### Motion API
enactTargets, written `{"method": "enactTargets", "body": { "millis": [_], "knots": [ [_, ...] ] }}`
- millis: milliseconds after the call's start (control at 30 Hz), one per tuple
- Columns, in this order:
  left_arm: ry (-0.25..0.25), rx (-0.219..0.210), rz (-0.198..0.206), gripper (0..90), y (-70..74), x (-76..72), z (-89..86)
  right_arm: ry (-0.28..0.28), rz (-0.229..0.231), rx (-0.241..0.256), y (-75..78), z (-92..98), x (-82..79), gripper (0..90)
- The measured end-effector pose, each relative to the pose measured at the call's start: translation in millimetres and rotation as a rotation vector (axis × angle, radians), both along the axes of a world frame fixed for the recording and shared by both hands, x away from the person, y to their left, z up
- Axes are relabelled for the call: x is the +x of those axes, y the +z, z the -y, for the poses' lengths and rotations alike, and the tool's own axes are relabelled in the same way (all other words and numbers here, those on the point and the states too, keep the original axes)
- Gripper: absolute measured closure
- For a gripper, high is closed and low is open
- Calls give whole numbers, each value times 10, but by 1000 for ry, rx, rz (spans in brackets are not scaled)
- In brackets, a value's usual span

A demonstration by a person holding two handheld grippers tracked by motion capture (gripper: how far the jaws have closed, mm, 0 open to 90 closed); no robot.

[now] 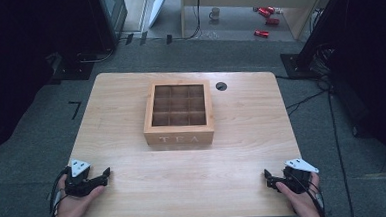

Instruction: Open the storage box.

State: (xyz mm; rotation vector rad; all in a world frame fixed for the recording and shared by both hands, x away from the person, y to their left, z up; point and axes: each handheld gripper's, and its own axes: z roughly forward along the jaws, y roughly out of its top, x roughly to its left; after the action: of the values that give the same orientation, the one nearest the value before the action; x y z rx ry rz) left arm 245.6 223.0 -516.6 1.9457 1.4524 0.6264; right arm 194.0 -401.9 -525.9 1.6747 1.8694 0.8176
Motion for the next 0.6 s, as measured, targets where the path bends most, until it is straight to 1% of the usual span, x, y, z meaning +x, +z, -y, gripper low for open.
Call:
{"method": "enactTargets", "body": {
  "millis": [67,167,233,300,367,467,533,567,600],
  "knots": [
    [-8,8,-13,237,13,12,4,5,0,1,-2,1,9,29],
    [-7,16,-18,233,21,26,17,3,-1,1,-1,0,8,29],
    [-6,14,-18,232,36,45,47,5,-1,1,-2,0,9,29],
    [-21,-2,-4,230,74,78,125,3,-2,1,-1,-1,8,30],
    [-27,-7,1,230,95,90,156,3,-2,2,-1,-1,8,30],
    [-45,-23,18,230,162,133,274,3,-2,2,-1,-1,9,29],
    [-59,-45,25,230,211,159,362,3,-2,1,-1,-2,10,29],
    [-59,-45,25,230,211,159,362,2,-2,2,-1,-2,10,29],
    [-72,-47,24,230,230,178,424,3,-2,1,-1,-2,10,29]
  ]
}}
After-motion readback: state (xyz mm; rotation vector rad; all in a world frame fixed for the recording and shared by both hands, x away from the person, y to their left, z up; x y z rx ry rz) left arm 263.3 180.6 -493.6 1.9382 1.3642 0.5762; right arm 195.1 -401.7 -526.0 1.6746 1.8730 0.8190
